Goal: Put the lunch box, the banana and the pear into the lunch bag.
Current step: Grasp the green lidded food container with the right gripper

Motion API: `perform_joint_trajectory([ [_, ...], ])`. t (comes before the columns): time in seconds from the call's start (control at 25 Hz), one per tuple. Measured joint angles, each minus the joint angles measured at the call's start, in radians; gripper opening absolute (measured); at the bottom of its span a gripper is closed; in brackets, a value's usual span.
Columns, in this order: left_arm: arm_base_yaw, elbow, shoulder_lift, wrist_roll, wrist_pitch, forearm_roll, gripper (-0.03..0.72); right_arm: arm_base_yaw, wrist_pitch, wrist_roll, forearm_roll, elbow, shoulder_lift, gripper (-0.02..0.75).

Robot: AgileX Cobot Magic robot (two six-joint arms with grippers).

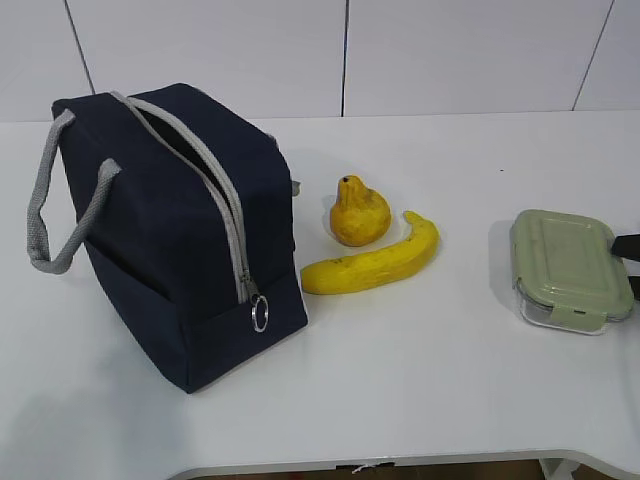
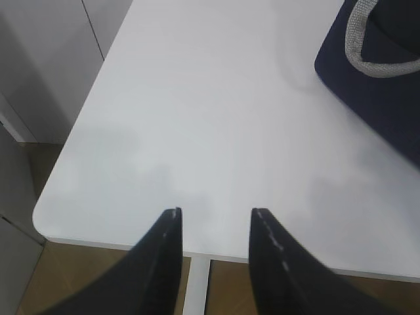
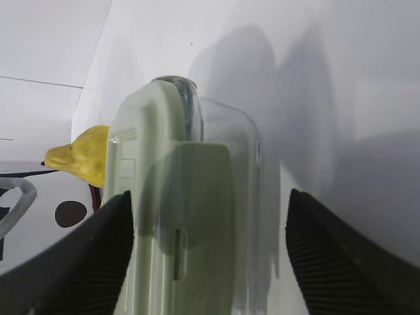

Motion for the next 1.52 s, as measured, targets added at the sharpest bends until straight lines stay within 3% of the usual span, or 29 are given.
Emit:
perform_joint_trajectory([
  [1.52,0.000,0.000,0.000,0.000,0.000,0.000,0.242,0.063,0.000,0.047,0.000,0.000,0.000,0.587],
])
